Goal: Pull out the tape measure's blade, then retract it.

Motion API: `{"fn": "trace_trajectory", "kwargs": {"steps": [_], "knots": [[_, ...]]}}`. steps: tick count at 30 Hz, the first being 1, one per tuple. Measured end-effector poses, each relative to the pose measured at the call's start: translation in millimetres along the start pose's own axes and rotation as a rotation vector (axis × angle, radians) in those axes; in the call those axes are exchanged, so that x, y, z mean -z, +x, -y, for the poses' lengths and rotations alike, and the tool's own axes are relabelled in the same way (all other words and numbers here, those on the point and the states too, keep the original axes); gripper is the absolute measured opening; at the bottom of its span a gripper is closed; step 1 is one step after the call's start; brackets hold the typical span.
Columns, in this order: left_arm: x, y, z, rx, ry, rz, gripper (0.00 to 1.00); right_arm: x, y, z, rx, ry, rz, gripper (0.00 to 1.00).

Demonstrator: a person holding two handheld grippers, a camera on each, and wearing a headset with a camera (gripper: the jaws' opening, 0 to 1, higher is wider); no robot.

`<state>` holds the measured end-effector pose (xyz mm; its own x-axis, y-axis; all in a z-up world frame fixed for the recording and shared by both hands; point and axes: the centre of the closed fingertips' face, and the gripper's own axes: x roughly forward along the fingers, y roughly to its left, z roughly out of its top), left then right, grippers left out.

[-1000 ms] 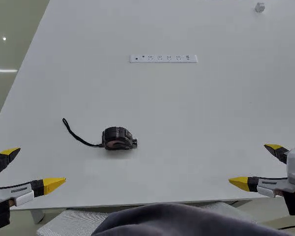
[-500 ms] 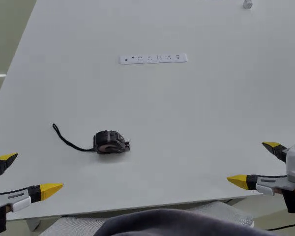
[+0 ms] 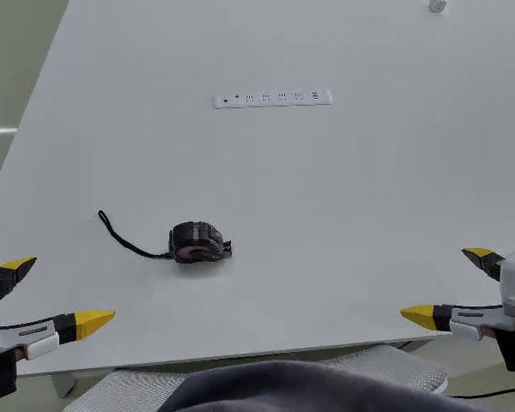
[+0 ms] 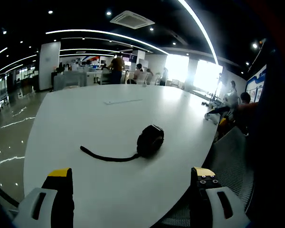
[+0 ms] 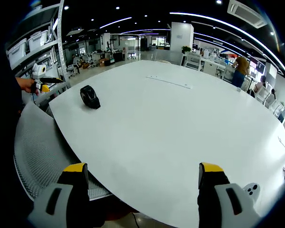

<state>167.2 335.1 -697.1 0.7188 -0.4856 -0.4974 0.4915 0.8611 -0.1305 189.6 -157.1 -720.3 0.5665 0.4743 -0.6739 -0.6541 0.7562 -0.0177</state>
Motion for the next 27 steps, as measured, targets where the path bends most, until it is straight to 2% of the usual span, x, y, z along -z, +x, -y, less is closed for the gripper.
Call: {"fn": "trace_trajectory", "kwargs": {"steps": [10, 13, 18, 27], "knots": [[-18.3, 22.2, 5.6, 0.065, 0.08, -0.023, 1.0, -15.3, 3.7, -3.2, -0.012, -0.037, 0.004, 0.99], [-22.3, 30.7, 7.6, 0.091, 0.14, -0.054, 1.0, -21.7, 6.3, -5.8, -0.025, -0.05, 0.01, 0.98], [-37.7, 45.8, 14.9, 0.156, 0.231, -0.083, 0.99, -35.1, 12.3, -13.4, -0.051, -0.088, 0.021, 0.98], [-53.1, 85.2, 35.8, 0.317, 0.425, -0.186, 0.99, -59.5, 25.4, -27.1, -0.112, -0.156, 0.032, 0.98]]}}
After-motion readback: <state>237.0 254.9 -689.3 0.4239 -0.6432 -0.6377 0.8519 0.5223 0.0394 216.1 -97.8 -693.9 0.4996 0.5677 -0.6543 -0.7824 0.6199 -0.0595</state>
